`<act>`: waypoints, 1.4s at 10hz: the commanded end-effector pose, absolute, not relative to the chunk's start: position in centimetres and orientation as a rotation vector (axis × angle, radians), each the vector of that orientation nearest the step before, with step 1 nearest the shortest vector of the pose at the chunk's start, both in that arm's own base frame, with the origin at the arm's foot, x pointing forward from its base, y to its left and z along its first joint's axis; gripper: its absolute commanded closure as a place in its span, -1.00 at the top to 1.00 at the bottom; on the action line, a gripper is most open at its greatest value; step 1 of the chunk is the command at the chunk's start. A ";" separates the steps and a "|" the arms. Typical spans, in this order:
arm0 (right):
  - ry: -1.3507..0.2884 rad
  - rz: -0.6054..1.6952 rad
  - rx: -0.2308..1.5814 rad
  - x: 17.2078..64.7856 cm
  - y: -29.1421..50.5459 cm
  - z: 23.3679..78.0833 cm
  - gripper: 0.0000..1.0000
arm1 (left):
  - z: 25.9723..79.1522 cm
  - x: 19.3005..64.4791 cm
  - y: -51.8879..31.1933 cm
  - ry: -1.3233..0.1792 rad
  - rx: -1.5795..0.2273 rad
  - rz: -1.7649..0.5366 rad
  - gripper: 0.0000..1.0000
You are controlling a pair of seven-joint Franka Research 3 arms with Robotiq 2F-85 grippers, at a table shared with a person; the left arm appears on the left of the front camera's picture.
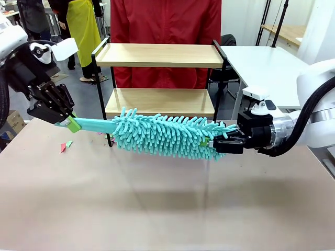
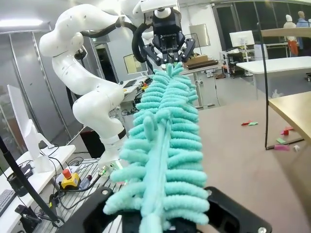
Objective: Clean the shelf.
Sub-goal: Hand the Duster back to the human.
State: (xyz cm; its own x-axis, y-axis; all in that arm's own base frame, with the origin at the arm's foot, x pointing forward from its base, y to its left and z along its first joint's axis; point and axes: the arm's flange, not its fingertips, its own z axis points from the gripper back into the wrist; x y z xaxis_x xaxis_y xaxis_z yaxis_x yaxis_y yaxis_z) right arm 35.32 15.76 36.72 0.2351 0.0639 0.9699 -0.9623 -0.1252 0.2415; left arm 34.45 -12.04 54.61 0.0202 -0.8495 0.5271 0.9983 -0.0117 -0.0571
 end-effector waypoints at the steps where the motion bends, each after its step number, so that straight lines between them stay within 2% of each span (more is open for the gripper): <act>1: -0.929 1.146 1.372 35.3 15.8 36.8 -1.00 | 54.8 34.5 -11.9 -0.395 -0.451 -1.558 0.41; 2: -0.929 1.146 1.372 35.3 15.8 36.8 -1.00 | 55.0 34.4 -11.7 -0.409 -0.461 -1.551 0.41; 3: -0.929 1.146 1.372 35.3 15.8 36.8 -1.00 | 55.3 34.2 -11.3 -0.430 -0.486 -1.551 1.00; 4: -0.929 1.146 1.372 35.3 15.8 36.8 -1.00 | 55.6 34.1 -10.9 -0.440 -0.512 -1.557 0.49; 5: -0.929 1.146 1.372 35.3 15.8 36.8 -1.00 | 56.1 34.1 -9.9 -0.482 -0.541 -1.541 1.00; 8: -0.929 1.146 1.372 35.3 15.8 36.8 -1.00 | 56.8 33.9 -5.6 -0.633 -0.681 -1.485 1.00; 12: -0.929 1.146 1.372 35.3 15.8 36.8 -1.00 | 56.8 32.6 4.4 -0.868 -0.704 -1.335 1.00; 14: -0.929 1.146 1.372 35.3 15.8 36.8 -1.00 | 56.2 32.4 5.9 -0.903 -0.738 -1.313 1.00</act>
